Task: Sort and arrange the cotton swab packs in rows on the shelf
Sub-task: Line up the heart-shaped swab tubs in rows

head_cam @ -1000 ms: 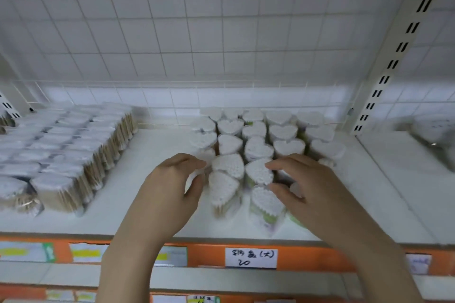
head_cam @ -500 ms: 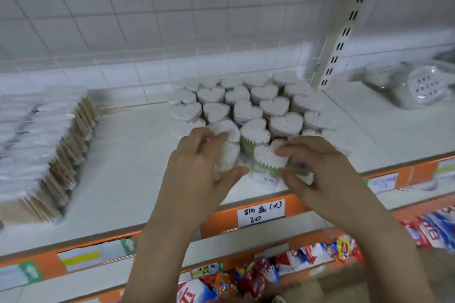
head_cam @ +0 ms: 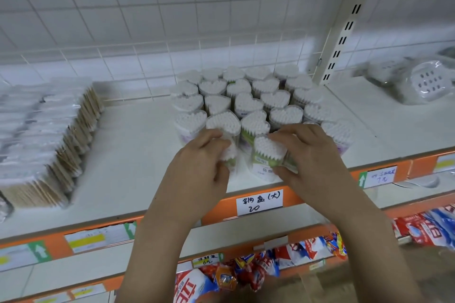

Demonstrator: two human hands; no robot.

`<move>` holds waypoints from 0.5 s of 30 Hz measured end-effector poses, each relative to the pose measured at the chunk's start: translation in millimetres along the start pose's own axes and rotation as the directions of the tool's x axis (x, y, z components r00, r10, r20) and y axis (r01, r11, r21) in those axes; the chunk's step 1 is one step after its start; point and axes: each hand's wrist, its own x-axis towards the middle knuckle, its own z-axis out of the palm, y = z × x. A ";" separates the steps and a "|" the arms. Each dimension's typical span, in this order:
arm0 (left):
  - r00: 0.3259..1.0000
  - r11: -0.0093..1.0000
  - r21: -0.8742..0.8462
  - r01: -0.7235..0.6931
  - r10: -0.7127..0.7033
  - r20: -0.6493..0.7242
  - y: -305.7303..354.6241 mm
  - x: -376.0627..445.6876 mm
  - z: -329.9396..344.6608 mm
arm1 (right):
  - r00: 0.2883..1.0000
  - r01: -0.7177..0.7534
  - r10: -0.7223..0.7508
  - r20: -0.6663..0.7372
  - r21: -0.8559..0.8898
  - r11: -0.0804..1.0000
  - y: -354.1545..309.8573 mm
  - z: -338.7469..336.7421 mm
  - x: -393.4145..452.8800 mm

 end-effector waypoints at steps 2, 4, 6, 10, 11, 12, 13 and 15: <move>0.999 0.999 0.004 0.034 -0.034 -0.018 4.5 1.4 1.6 | 0.999 0.025 -0.024 -0.038 0.005 1.000 -0.9 0.2 -0.3; 0.995 0.995 0.015 0.101 -0.100 -0.018 9.0 3.3 4.4 | 0.997 0.055 -0.054 -0.056 0.019 0.998 -2.6 0.1 -0.4; 0.988 0.988 0.023 0.153 -0.152 -0.040 12.2 4.7 6.4 | 0.996 0.077 -0.075 -0.038 0.044 0.996 -4.8 -1.4 -0.6; 0.980 0.982 0.024 0.185 -0.183 -0.080 16.0 0.3 9.6 | 0.993 0.111 -0.111 0.036 0.010 0.994 -8.1 -1.5 -4.4; 0.981 0.983 0.025 0.180 -0.178 -0.075 16.9 -2.2 9.9 | 0.991 0.118 -0.117 0.058 -0.011 0.993 -8.5 -0.6 -5.1; 0.984 0.985 0.029 0.170 -0.168 -0.066 17.7 -4.8 9.5 | 0.990 0.127 -0.124 0.071 -0.035 0.991 -8.7 0.3 -5.3; 0.985 0.986 0.039 0.163 -0.160 -0.057 18.9 -8.0 8.8 | 0.989 0.136 -0.132 0.074 -0.059 0.989 -8.4 0.8 -5.3; 0.985 0.983 0.065 0.169 -0.168 -0.031 20.7 -13.9 6.1 | 0.987 0.145 -0.138 0.076 -0.090 0.985 -7.0 -0.3 -4.6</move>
